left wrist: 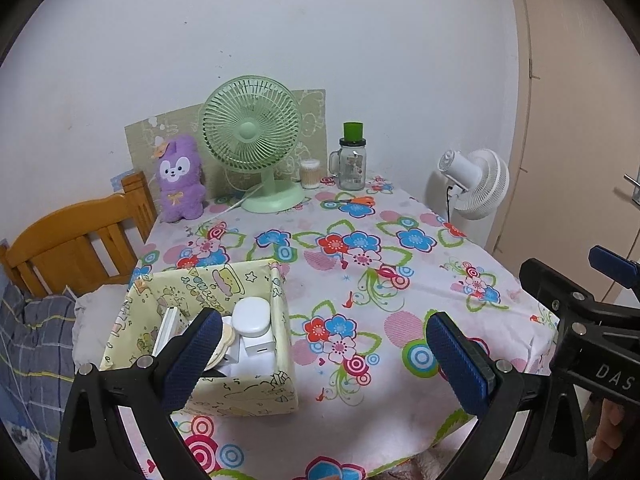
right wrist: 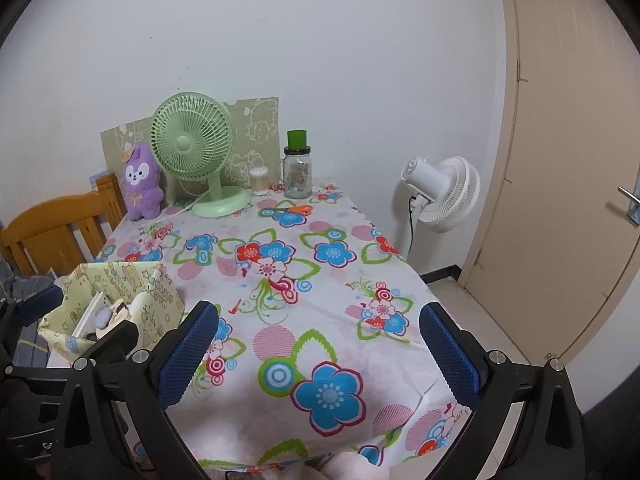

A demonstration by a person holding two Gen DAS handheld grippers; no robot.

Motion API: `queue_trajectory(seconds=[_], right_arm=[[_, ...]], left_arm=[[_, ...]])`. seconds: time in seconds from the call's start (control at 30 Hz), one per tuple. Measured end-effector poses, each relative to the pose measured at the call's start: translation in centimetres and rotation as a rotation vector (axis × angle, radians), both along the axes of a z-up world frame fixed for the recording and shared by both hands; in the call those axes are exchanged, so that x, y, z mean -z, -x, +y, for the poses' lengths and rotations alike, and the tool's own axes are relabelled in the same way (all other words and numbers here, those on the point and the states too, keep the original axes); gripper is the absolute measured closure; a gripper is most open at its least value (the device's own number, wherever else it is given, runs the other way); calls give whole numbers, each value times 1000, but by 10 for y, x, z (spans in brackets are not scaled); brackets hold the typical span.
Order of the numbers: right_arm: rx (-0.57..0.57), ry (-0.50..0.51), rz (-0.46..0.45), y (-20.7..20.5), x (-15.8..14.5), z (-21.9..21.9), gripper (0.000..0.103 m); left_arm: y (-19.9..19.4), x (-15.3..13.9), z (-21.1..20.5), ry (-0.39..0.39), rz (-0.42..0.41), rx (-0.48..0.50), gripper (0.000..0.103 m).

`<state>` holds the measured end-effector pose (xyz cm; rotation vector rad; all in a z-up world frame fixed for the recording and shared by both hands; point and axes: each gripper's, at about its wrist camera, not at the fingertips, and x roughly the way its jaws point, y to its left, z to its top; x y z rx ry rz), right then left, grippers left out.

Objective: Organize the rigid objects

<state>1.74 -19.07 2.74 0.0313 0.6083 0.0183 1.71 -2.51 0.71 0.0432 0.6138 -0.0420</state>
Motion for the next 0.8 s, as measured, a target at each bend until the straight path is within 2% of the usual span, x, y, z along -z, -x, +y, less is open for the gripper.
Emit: queue_trajectory(seconds=[0.8], right_arm=[[8,-27,-19,1,-2,-4,0]], left_arm=[[-2,-1,7,28,9,-4,0]])
